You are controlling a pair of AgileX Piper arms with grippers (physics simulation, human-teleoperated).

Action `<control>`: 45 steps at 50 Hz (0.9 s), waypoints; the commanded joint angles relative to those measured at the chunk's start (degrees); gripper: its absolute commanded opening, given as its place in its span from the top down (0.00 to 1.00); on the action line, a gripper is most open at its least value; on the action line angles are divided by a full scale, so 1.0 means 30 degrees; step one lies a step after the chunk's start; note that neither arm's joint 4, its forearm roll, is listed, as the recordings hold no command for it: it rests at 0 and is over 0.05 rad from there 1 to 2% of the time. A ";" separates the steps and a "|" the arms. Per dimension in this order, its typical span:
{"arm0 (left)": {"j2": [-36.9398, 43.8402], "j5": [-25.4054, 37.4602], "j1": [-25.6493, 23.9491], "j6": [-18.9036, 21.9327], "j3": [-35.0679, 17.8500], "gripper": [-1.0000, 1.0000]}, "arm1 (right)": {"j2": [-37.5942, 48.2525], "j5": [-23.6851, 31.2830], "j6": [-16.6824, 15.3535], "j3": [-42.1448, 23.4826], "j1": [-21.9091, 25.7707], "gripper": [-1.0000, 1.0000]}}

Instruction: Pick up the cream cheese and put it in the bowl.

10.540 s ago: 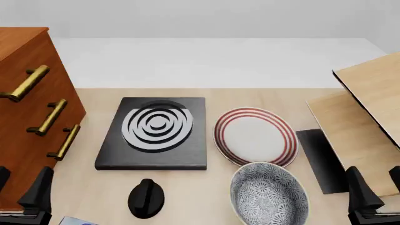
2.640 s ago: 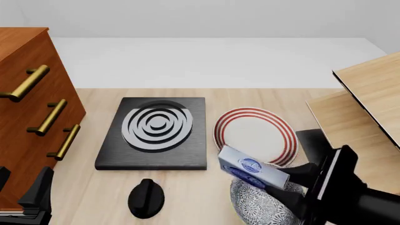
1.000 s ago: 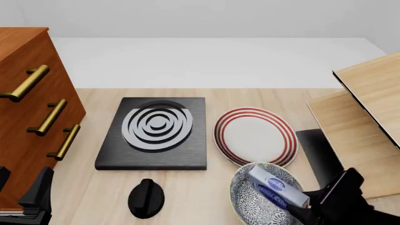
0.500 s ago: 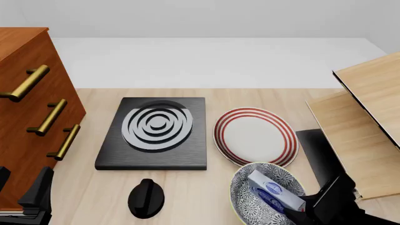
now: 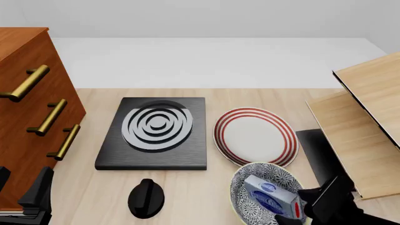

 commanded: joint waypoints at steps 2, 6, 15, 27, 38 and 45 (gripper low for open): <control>0.0000 0.0000 0.0000 0.0000 0.0000 0.00 | -0.0159 0.0371 0.0116 -0.0331 0.0130 0.00; 0.0000 0.0000 0.0000 0.0000 0.0000 0.00 | -0.0427 0.0834 0.0055 -0.0649 0.0151 0.00; 0.0000 0.0000 0.0000 0.0000 0.0000 0.00 | -0.1695 0.2944 -0.0279 -0.2402 -0.0112 0.00; 0.0000 0.0000 0.0000 0.0000 0.0000 0.00 | -0.2670 0.4518 -0.0311 -0.4126 -0.0001 0.00; 0.0000 0.0000 0.0000 0.0000 0.0000 0.00 | -0.4068 0.5731 0.0188 -0.5932 0.0160 0.00; 0.0000 0.0000 0.0000 0.0000 0.0000 0.00 | -0.5625 0.6561 0.1261 -0.7629 0.0503 0.00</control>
